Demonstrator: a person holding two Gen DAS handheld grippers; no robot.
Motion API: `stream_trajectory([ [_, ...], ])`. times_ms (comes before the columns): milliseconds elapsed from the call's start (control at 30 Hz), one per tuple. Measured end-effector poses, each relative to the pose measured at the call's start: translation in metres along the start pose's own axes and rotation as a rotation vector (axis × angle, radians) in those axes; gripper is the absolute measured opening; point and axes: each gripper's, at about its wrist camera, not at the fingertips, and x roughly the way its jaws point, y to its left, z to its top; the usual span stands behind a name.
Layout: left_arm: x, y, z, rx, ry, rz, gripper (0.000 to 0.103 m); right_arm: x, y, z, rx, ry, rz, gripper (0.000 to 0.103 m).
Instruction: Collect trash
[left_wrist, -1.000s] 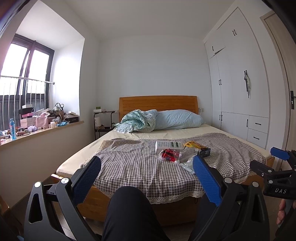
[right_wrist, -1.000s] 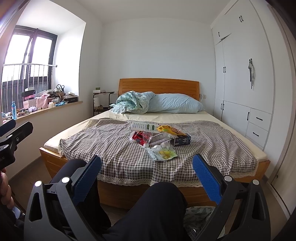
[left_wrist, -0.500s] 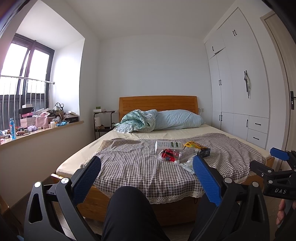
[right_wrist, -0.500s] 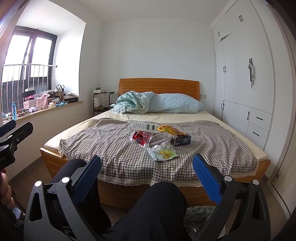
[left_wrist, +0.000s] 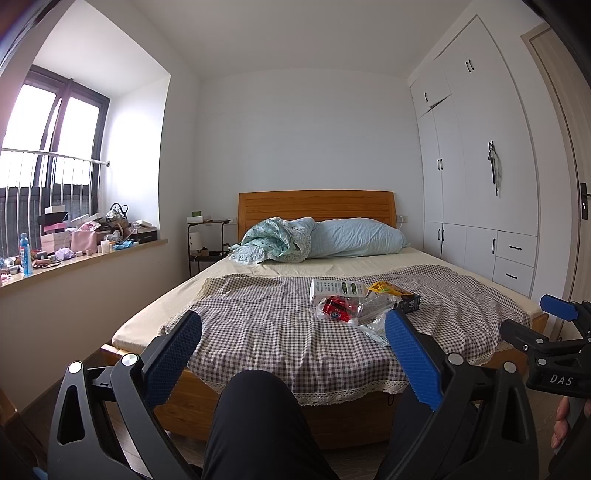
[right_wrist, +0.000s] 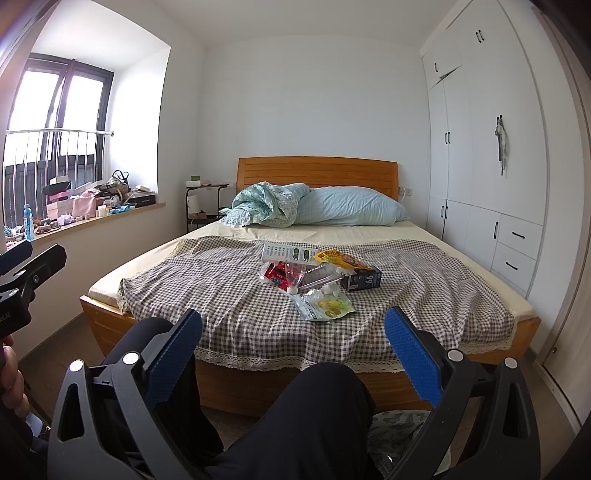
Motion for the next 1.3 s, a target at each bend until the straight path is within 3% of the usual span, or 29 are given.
stream_trajectory([
  [1300, 0.013, 0.002, -0.001, -0.012, 0.035, 0.005, 0.096, 0.004, -0.002, -0.004, 0.003, 0.016, 0.000, 0.095],
])
